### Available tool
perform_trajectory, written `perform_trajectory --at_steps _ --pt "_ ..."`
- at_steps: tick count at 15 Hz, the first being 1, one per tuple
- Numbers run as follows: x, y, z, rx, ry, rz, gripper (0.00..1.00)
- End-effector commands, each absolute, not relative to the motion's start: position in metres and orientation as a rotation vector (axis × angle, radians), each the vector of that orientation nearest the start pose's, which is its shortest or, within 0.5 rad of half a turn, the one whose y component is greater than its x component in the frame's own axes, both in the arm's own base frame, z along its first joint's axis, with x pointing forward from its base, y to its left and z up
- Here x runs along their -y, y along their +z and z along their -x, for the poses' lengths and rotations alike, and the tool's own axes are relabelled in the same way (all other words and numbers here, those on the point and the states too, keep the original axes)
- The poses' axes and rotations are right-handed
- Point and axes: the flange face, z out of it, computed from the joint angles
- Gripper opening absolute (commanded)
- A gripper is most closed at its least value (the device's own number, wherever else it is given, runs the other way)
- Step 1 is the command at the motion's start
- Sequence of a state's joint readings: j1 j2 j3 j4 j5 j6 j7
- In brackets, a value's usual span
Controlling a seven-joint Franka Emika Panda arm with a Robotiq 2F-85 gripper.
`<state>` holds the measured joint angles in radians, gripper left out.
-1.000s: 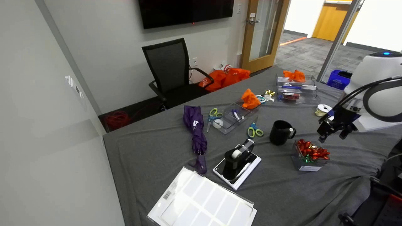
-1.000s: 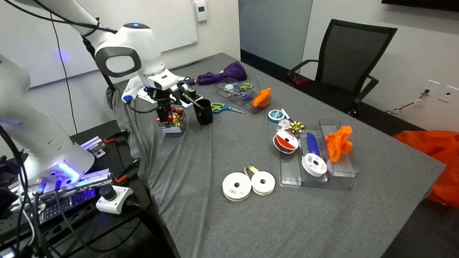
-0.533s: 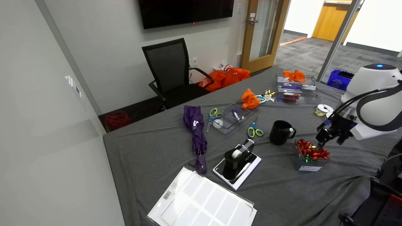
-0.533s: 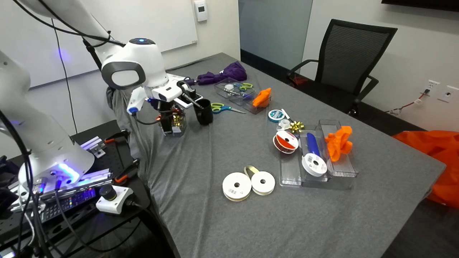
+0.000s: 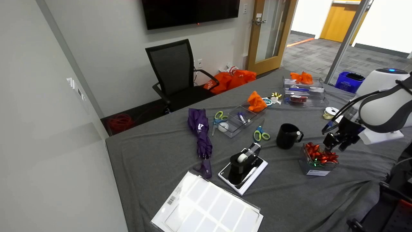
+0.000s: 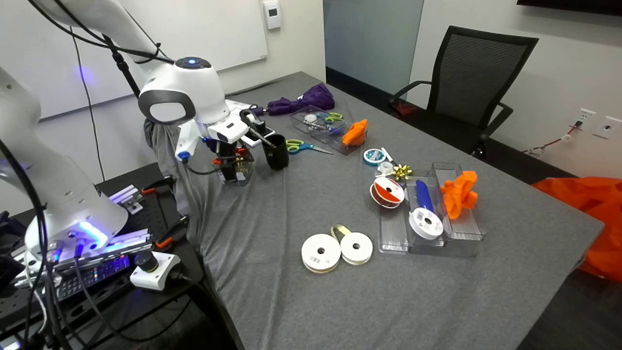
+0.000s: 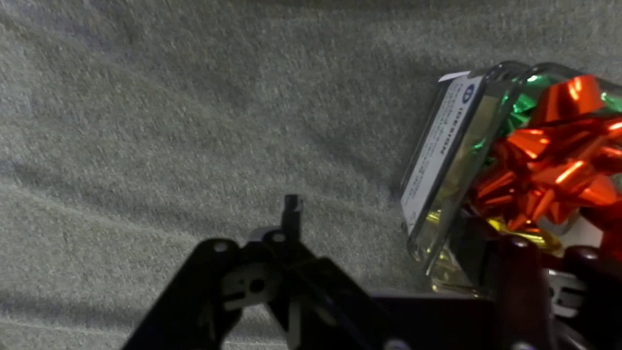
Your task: Separate the clear objects
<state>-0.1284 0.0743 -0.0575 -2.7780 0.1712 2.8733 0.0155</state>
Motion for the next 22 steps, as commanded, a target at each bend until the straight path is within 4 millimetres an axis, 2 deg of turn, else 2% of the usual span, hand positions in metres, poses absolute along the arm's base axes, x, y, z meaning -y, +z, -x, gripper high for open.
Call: perform_trajectory --at_steps 1,7,9,12,13,16,22 --pt "0.082 0.185 -0.374 -0.553 -0.049 3.046 0.45" --pt "0.083 0.181 -0.372 -0.581 -0.039 3.037 0.03" --pt "0.083 0.182 -0.373 -0.595 -0.046 3.031 0.0" --pt "0.079 0.188 -0.376 -0.602 -0.071 3.011 0.02" --pt "0.075 0.192 -0.368 -0.604 -0.083 3.001 0.02" --pt "0.063 0.204 -0.382 -0.599 -0.113 2.95 0.01" --pt "0.043 0.216 -0.38 -0.597 -0.124 2.894 0.01"
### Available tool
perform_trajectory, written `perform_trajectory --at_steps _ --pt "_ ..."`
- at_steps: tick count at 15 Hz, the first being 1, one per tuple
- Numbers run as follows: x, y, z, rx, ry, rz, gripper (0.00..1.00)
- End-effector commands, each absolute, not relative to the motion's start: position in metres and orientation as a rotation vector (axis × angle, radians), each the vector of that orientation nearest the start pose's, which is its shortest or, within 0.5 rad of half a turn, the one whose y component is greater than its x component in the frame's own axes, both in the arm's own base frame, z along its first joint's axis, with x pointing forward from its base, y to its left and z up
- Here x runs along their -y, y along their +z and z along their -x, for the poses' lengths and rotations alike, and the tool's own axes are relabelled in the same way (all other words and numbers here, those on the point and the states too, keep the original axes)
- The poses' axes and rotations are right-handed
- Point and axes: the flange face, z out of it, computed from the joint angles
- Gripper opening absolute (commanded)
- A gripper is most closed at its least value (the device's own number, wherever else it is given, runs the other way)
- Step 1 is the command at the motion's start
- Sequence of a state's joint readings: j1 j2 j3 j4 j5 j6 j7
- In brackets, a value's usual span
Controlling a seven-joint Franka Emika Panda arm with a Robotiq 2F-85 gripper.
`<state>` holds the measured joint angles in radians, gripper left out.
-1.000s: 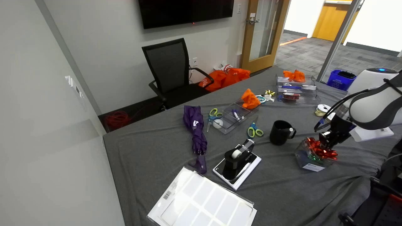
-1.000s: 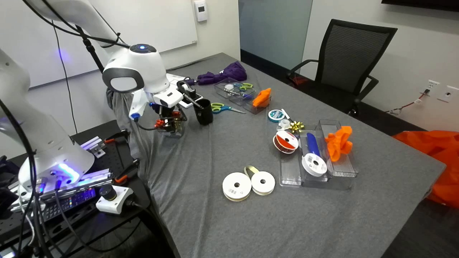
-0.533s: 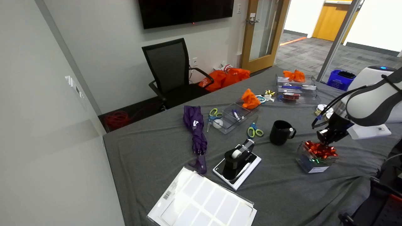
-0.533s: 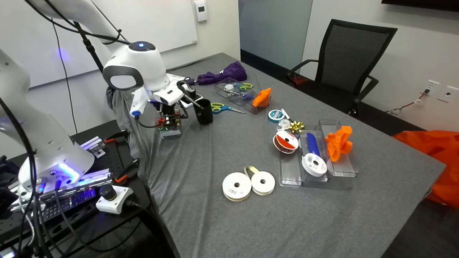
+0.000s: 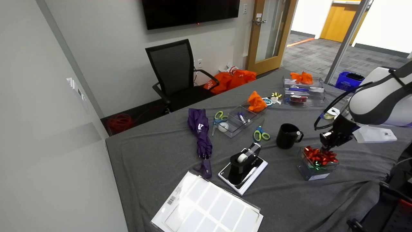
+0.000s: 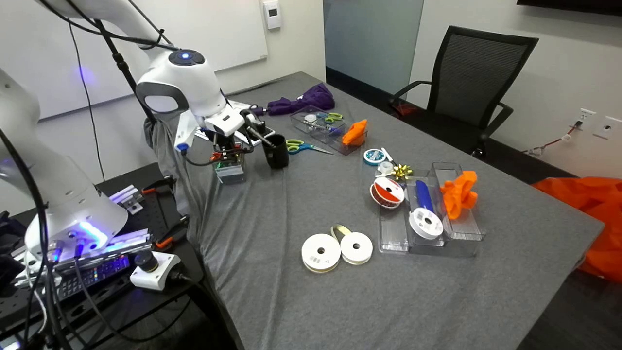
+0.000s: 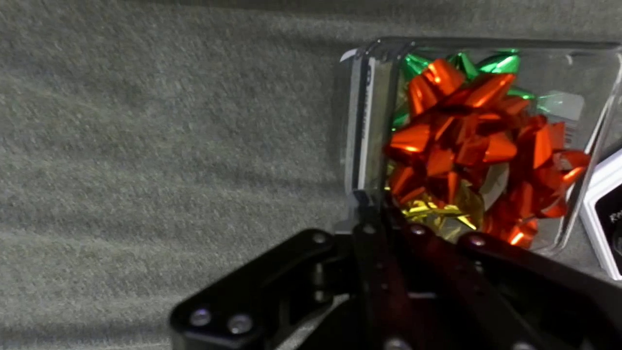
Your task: Separate the clear objects
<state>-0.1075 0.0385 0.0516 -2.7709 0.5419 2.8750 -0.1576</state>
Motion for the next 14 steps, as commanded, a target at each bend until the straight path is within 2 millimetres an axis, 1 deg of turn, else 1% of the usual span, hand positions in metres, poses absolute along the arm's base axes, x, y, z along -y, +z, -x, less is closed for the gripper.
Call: perform_trajectory --at_steps 1,5,8,11,14 --pt "0.041 0.218 -0.38 -0.597 -0.127 2.888 0.01" --pt "0.037 0.224 -0.383 -0.592 -0.131 2.897 0.01" --pt "0.034 0.236 -0.386 -0.574 -0.13 2.915 0.01" --pt "0.025 0.265 -0.383 -0.555 -0.105 2.924 0.01" --pt "0.016 0.301 -0.376 -0.543 -0.068 2.925 0.01"
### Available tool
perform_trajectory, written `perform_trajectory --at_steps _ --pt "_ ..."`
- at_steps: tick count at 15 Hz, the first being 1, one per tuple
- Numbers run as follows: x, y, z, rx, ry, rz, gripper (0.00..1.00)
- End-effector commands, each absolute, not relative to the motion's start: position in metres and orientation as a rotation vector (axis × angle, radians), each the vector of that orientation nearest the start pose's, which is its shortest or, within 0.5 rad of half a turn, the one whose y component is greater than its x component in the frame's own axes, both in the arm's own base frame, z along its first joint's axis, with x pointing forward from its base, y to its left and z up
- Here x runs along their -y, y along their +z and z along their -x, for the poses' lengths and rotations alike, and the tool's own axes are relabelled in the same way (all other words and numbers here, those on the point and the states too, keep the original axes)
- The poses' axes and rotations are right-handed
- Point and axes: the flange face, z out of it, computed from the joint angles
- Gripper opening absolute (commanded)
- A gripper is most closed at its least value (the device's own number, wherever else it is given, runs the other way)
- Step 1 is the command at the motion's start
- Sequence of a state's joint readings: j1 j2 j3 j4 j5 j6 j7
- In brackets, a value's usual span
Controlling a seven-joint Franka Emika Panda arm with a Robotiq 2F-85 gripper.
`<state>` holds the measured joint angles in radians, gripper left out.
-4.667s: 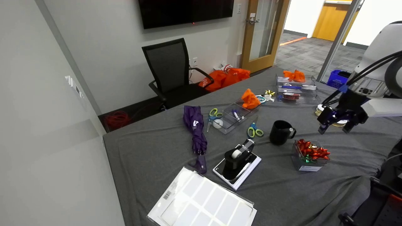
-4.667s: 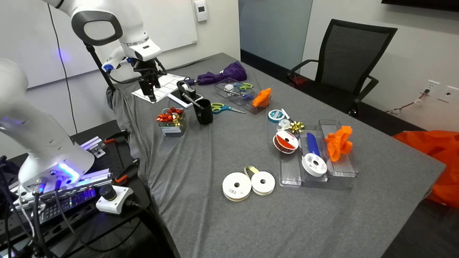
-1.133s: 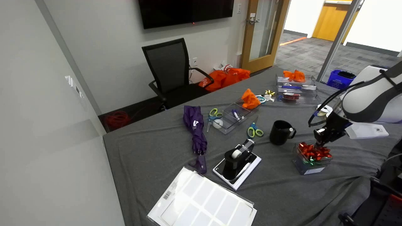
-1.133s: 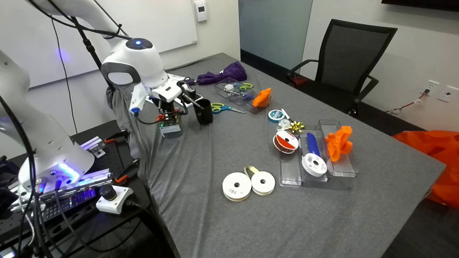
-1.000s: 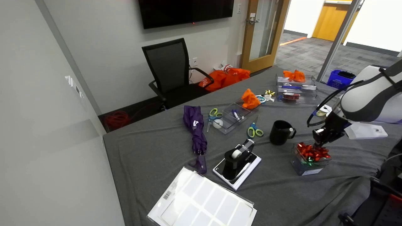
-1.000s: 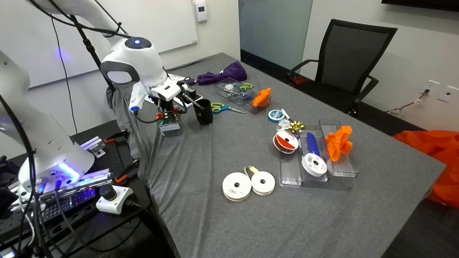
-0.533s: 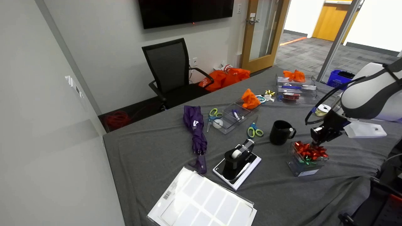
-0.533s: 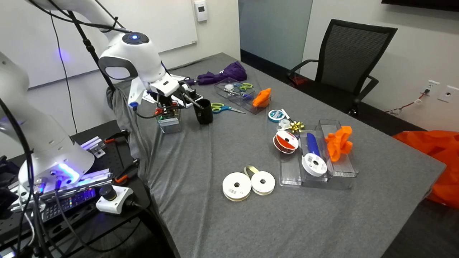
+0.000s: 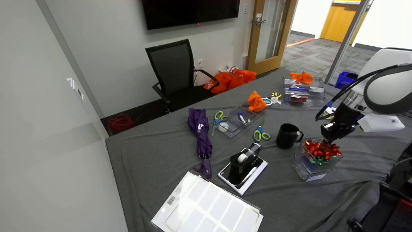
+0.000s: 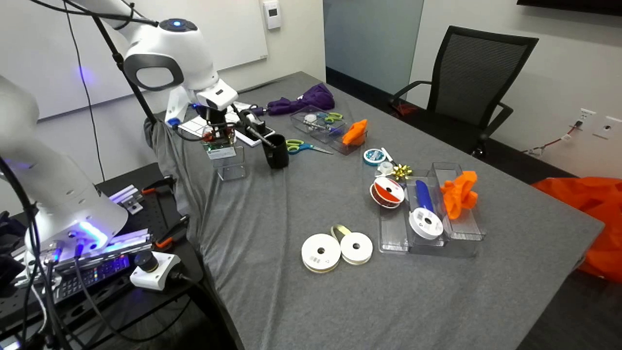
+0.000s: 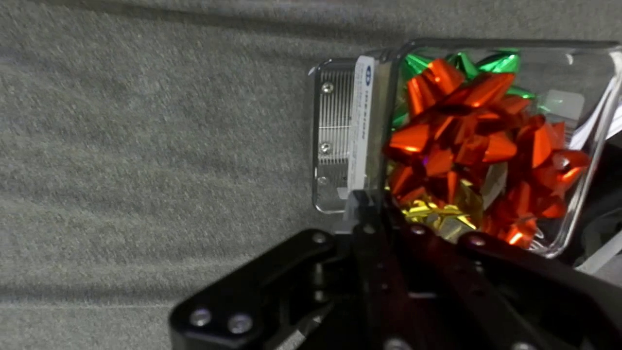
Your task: Separate the clear objects
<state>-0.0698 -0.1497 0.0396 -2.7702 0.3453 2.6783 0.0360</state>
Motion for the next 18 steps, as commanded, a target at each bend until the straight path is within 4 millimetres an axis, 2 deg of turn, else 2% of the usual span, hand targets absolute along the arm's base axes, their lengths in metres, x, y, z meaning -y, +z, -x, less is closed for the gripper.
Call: perform_trajectory --at_steps 1,3,5,8,13,18 --pt "0.017 0.312 -0.371 -0.538 -0.056 2.929 0.01" --pt "0.024 0.334 -0.365 -0.509 -0.04 2.942 0.01" --pt "0.041 0.35 -0.357 -0.474 -0.052 2.946 0.01" --pt "0.078 0.361 -0.35 -0.476 -0.076 2.952 0.01" --pt "0.146 0.341 -0.345 -0.509 -0.157 2.99 0.01" --pt "0.188 0.299 -0.343 -0.555 -0.226 3.026 0.01"
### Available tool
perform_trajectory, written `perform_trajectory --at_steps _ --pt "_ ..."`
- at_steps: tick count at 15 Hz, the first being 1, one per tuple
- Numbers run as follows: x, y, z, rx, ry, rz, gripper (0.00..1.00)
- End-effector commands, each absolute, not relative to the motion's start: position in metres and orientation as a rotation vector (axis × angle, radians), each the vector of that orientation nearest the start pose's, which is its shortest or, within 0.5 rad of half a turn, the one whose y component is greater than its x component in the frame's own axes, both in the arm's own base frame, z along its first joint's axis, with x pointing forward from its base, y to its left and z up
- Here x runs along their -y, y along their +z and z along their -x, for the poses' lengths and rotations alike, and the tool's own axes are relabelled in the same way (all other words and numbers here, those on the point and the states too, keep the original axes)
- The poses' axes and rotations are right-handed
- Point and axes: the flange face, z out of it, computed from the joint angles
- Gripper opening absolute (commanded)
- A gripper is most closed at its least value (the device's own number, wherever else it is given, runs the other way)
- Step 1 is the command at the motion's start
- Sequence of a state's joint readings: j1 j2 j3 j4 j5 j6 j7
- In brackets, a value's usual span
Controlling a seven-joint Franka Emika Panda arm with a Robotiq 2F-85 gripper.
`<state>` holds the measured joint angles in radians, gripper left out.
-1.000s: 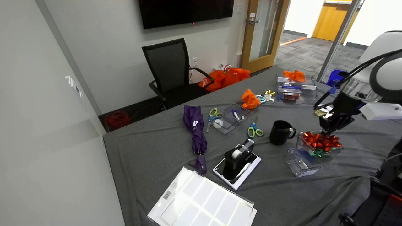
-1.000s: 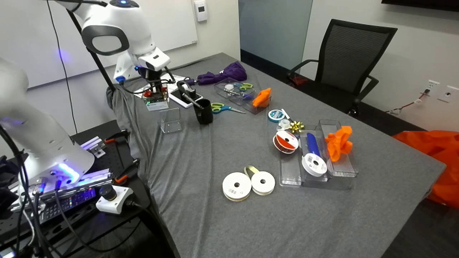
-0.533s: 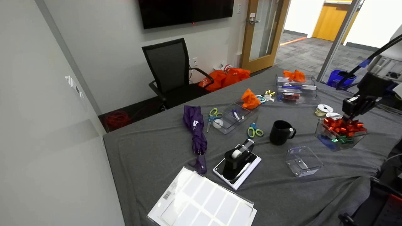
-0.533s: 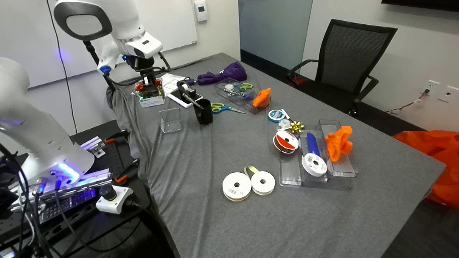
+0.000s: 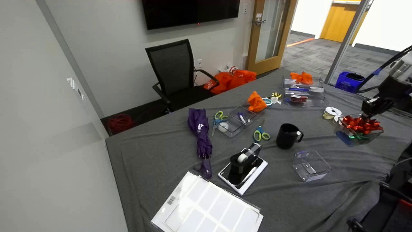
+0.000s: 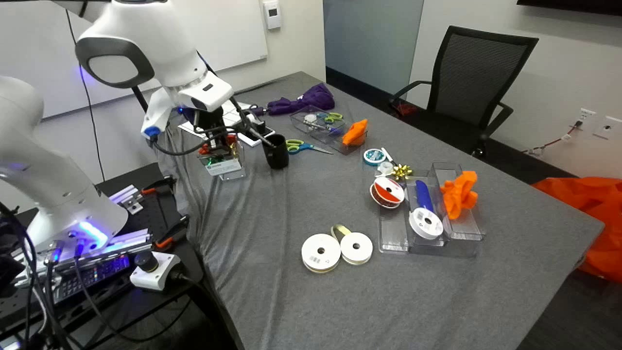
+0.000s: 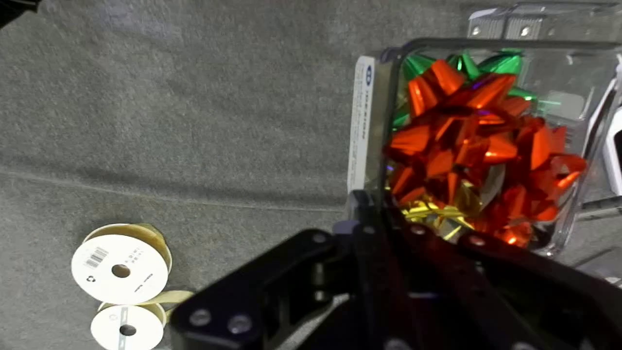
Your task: Separate the clear objects
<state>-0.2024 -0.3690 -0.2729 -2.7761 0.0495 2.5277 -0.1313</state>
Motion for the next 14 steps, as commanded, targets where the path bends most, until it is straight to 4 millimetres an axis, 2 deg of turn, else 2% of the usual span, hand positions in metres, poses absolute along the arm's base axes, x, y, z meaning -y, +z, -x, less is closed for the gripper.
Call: perform_trajectory --at_steps 1,7,10,14 --pt "0.192 0.288 -0.343 -0.557 -0.228 3.035 0.01" --pt "0.201 0.22 -0.343 -0.622 -0.09 3.088 0.01" --pt "0.206 0.199 -0.345 -0.645 -0.058 3.109 0.01" --pt "0.212 0.182 -0.35 -0.674 -0.046 3.124 0.01"
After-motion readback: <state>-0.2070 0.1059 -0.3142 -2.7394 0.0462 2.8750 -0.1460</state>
